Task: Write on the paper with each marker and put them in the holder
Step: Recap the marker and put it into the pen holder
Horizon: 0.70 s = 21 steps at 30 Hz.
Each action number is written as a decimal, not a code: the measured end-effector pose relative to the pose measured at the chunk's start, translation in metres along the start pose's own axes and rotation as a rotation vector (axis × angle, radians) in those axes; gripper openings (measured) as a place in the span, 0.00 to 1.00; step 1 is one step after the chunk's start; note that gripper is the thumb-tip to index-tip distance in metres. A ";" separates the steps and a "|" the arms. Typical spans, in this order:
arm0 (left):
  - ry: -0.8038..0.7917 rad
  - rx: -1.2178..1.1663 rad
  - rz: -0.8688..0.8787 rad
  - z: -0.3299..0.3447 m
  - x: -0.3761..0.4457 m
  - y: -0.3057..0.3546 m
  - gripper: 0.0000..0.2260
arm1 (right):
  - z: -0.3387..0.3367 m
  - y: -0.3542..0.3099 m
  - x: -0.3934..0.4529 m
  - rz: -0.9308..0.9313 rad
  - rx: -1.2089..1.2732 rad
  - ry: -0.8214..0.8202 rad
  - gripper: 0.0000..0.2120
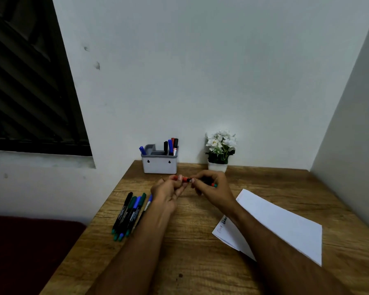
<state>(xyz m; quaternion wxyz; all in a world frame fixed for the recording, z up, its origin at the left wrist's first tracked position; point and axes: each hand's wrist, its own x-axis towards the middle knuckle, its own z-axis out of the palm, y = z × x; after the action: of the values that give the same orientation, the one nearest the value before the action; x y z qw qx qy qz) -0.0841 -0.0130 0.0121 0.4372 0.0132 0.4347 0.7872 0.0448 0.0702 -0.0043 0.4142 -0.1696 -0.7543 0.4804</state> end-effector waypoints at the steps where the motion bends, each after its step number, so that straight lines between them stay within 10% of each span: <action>1: -0.004 -0.020 -0.004 0.000 0.000 0.000 0.15 | 0.004 -0.001 0.002 -0.006 0.001 -0.001 0.03; 9: 0.129 -0.037 0.150 -0.011 0.013 0.016 0.13 | 0.025 0.008 0.019 0.072 -0.225 -0.088 0.17; 21: 0.293 0.627 1.063 0.003 0.043 0.097 0.11 | 0.038 0.013 0.033 0.071 -0.513 -0.101 0.19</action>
<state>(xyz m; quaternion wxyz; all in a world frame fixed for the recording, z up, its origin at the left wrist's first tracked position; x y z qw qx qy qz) -0.1746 -0.0045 0.0658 -0.1023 0.2469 0.6341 0.7256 -0.0073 0.0757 -0.0078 0.3022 -0.2713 -0.8646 0.2958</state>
